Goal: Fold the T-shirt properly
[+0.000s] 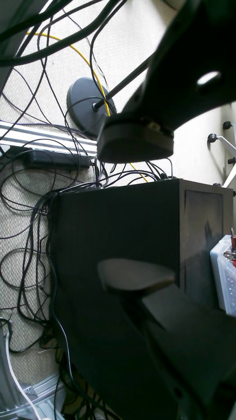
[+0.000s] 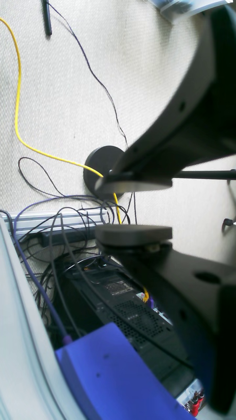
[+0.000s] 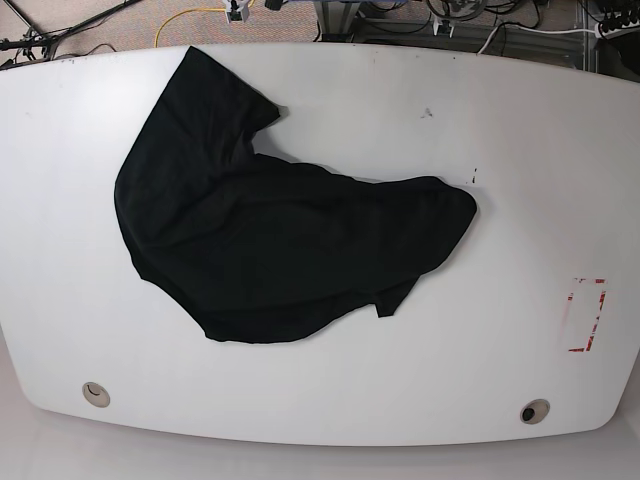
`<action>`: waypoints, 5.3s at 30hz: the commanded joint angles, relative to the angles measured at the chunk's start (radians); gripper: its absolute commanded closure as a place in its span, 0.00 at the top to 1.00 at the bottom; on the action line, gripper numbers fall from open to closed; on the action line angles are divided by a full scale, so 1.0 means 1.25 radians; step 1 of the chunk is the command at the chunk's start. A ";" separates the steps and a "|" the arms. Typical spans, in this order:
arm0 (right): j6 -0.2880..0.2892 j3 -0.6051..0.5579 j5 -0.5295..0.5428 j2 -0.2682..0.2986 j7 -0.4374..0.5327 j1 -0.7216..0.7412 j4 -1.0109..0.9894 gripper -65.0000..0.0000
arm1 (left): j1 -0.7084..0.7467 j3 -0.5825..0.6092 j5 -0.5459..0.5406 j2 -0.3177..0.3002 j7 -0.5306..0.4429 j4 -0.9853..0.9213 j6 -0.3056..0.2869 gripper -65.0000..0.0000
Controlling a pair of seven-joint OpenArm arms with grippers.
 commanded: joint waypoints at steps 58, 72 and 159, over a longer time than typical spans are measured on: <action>0.004 0.001 -0.003 -0.001 0.003 -0.013 0.000 0.22 | 0.017 -0.017 -0.007 -0.016 0.010 0.018 0.007 0.64; 0.002 0.003 0.002 -0.003 -0.003 -0.014 0.000 0.22 | 0.013 -0.017 0.006 -0.024 -0.001 0.010 0.006 0.65; 0.005 0.008 -0.026 -0.031 -0.011 -0.270 0.409 0.20 | 0.384 -0.022 0.008 -0.047 -0.040 0.620 0.013 0.68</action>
